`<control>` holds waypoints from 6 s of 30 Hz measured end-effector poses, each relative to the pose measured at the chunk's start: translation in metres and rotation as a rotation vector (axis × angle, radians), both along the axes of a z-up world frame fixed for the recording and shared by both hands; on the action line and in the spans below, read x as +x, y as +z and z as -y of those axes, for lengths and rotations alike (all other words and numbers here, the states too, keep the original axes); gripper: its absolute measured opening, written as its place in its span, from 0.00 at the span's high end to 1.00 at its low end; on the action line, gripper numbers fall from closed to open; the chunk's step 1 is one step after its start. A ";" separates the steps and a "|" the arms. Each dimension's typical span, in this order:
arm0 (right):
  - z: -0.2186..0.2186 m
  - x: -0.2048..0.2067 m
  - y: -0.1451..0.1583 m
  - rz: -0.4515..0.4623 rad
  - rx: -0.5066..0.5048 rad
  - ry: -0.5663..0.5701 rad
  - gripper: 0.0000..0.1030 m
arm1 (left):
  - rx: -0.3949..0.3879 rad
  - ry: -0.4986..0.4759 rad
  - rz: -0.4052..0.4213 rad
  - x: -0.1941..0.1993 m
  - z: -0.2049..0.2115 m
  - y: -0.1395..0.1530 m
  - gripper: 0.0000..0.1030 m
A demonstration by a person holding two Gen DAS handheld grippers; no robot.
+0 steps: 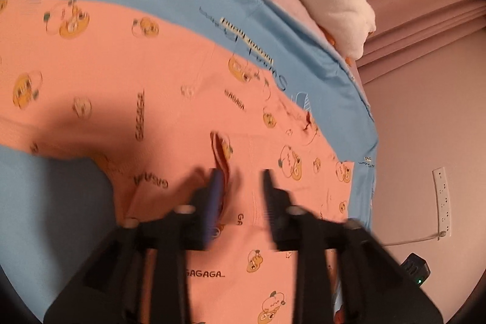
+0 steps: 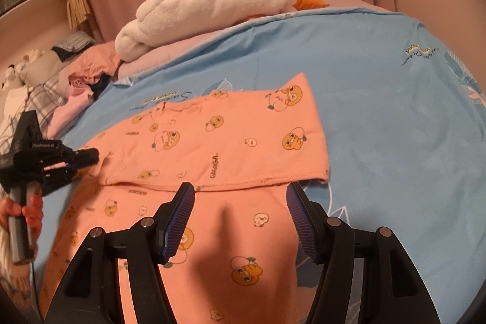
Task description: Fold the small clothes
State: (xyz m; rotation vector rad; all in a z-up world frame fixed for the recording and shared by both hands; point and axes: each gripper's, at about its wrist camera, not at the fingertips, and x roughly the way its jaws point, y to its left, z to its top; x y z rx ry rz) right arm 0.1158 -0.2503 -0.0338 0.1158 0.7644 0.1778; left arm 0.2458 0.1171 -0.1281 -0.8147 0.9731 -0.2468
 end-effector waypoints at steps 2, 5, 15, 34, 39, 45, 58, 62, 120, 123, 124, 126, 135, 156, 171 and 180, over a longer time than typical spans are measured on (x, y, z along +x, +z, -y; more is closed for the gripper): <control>-0.002 -0.001 -0.001 -0.003 -0.004 0.010 0.39 | -0.019 -0.003 -0.025 0.002 0.003 -0.008 0.61; -0.005 -0.002 -0.003 -0.005 -0.014 0.017 0.39 | -0.035 -0.028 -0.021 0.007 0.011 -0.012 0.62; -0.003 0.000 -0.009 -0.021 -0.026 0.008 0.39 | 0.021 0.029 0.017 0.010 0.015 -0.005 0.94; -0.030 0.050 -0.018 -0.030 -0.098 0.080 0.39 | 0.066 0.213 -0.029 -0.043 -0.078 0.007 0.35; -0.056 0.053 -0.029 -0.099 -0.271 0.106 0.39 | 0.026 0.418 -0.021 -0.085 -0.148 0.010 0.33; -0.070 0.025 0.001 -0.002 -0.242 0.153 0.39 | -0.052 0.681 -0.027 -0.113 -0.220 -0.006 0.33; -0.076 0.009 0.004 -0.005 -0.226 0.158 0.39 | 0.136 0.782 -0.024 -0.082 -0.265 0.007 0.97; -0.068 0.008 0.000 -0.013 -0.218 0.138 0.39 | 0.271 0.603 0.140 -0.065 -0.214 0.061 0.96; -0.073 0.046 -0.002 -0.021 -0.084 0.107 0.91 | 0.508 -0.098 0.079 -0.072 0.003 0.011 0.30; -0.034 0.020 -0.011 -0.073 0.075 0.098 0.71 | 0.506 -0.097 0.079 -0.072 0.000 0.008 0.30; -0.029 0.018 -0.015 -0.093 0.090 0.094 0.54 | 0.505 -0.096 0.078 -0.071 -0.001 0.008 0.30; -0.013 0.013 -0.023 -0.124 0.128 0.067 0.48 | 0.508 -0.094 0.077 -0.070 -0.001 0.009 0.30; 0.007 0.036 -0.030 -0.168 0.365 -0.005 0.78 | 0.516 -0.085 0.070 -0.068 -0.004 0.008 0.30; 0.011 0.072 -0.003 -0.111 -0.127 -0.094 0.60 | 0.520 -0.062 0.141 -0.051 -0.005 0.034 0.30; 0.001 0.079 -0.028 -0.128 -0.150 0.008 0.77 | 0.497 -0.198 0.103 0.009 0.019 0.002 0.73; 0.013 0.048 -0.010 -0.118 -0.057 -0.033 0.60 | 0.528 -0.156 0.114 -0.038 0.010 0.022 0.37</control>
